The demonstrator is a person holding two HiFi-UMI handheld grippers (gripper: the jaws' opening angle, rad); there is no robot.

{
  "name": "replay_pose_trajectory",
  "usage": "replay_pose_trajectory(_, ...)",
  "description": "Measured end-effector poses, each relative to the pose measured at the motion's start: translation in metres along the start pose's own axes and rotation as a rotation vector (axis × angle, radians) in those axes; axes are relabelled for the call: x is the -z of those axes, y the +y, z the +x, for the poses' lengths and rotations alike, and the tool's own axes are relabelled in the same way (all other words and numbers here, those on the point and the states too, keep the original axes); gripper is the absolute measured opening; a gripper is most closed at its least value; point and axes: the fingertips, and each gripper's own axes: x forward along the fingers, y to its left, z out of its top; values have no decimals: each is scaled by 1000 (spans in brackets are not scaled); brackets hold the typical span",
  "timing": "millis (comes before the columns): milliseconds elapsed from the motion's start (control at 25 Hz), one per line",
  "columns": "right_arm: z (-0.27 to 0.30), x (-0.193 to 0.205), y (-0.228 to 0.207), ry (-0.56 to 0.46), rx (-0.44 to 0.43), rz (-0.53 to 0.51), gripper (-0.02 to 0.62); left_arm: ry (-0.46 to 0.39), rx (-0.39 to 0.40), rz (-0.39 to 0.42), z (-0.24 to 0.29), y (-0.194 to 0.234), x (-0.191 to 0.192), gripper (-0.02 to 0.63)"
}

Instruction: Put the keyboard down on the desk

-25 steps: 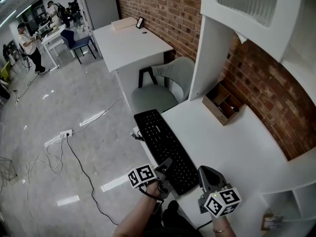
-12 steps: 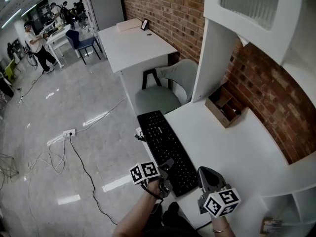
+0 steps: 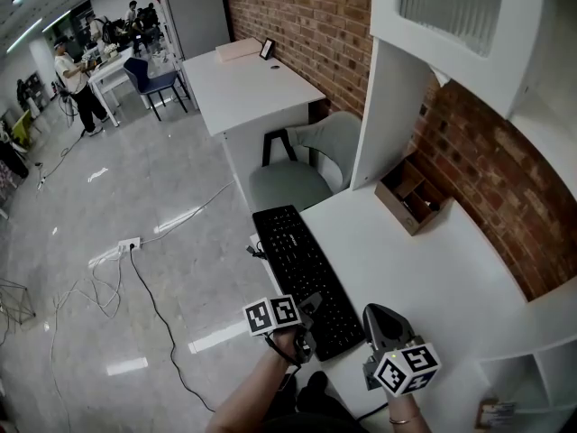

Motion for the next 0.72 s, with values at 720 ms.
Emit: replay_pose_trajectory(720,-7,-2,4,-12,-24,-12,6,12,-249,178,-4,3,5,297)
